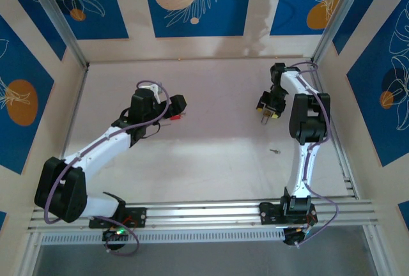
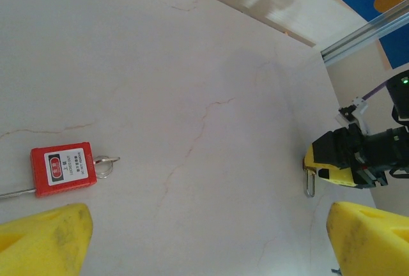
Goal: Unlock with the key
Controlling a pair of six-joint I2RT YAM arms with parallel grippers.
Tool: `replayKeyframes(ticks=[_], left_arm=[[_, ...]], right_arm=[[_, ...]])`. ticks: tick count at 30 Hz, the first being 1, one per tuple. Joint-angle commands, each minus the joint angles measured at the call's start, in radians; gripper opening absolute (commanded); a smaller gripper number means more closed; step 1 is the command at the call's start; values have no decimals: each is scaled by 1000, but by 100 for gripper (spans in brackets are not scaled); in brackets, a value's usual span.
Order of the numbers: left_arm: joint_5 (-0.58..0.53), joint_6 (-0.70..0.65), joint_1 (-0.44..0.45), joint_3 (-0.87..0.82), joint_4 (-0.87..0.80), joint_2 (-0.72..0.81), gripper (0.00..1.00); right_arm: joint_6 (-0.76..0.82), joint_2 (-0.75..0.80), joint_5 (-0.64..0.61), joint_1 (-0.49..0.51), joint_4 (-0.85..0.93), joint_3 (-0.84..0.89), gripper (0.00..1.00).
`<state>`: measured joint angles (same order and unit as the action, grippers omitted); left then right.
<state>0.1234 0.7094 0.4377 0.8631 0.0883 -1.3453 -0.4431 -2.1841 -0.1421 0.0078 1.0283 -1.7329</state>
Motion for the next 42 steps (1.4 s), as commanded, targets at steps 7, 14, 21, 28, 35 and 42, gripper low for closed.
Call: replayKeyframes(ticks=[7, 14, 21, 28, 35, 42], left_arm=[[13, 5, 3, 30, 5, 4, 93], [7, -4, 3, 27, 4, 10, 94], [6, -7, 3, 28, 7, 22, 93], [-5, -20, 2, 30, 1, 30, 93], [-11, -25, 3, 27, -1, 34, 93], [-8, -22, 3, 25, 3, 31, 93]], right_arm=[[31, 12, -32, 17, 1, 30, 45], [27, 30, -47, 26, -35, 59, 38], [16, 79, -67, 40, -70, 107, 31], [-5, 161, -27, 104, -106, 222, 30], [-49, 278, 7, 243, -120, 393, 30], [-166, 336, 17, 479, -146, 518, 30]])
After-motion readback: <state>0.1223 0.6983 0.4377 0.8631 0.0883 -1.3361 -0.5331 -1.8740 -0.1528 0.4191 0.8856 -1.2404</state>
